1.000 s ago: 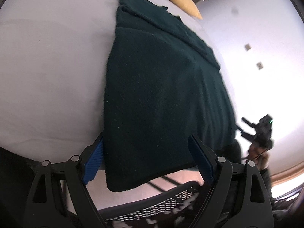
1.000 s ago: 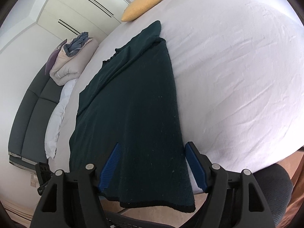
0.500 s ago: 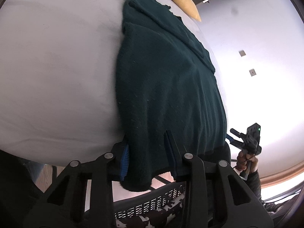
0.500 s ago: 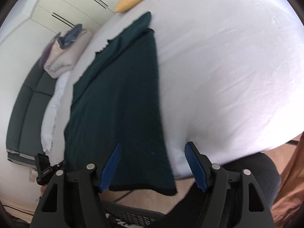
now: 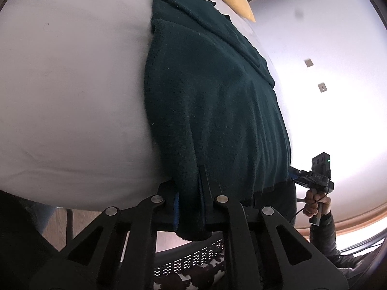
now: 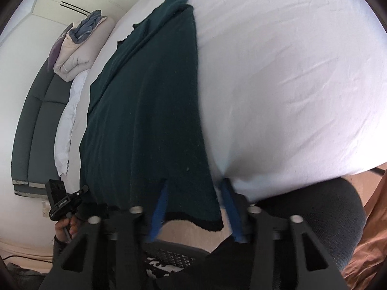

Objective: Fold small clothes
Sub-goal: 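Grasp the sweater hem with both grippers and lift it toward the collar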

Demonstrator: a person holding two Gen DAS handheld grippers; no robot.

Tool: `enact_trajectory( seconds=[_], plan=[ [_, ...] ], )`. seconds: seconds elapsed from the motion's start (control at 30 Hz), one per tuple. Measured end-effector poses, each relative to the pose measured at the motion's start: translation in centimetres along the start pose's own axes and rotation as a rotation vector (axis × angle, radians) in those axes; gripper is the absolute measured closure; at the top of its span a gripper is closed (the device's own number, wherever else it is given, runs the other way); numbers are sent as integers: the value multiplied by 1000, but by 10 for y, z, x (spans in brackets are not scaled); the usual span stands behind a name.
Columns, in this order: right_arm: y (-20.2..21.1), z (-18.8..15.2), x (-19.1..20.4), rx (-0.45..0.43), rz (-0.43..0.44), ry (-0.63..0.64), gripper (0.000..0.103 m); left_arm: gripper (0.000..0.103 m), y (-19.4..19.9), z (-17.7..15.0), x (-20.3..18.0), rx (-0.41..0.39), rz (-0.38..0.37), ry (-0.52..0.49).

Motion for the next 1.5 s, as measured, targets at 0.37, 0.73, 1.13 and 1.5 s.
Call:
enact_trajectory(
  seconds=[0.37, 0.73, 1.13, 1.5],
  plan=[
    [42, 2, 9, -164, 90, -8, 95, 96, 26, -5, -28, -38, -44, -57],
    [54, 3, 14, -194, 124, 7, 96, 96, 32, -12, -32, -32, -79, -63],
    [86, 64, 62, -315, 342, 15, 96, 96, 67, 37, -63, -114, -295, -6],
    [57, 192, 91, -358, 407, -35, 96, 96, 71, 149, -76, -213, -425, 132]
  ],
)
Point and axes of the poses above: each gripper's, at about its wrist camera, not at the fingertips, and y roughly against the way its jaws point, x to its left, z to its top, the point moved 10 cm from there along -y, roughly the way its jaws point, and after that the axes turned 5 degrees about y, right-handed, at the moved point
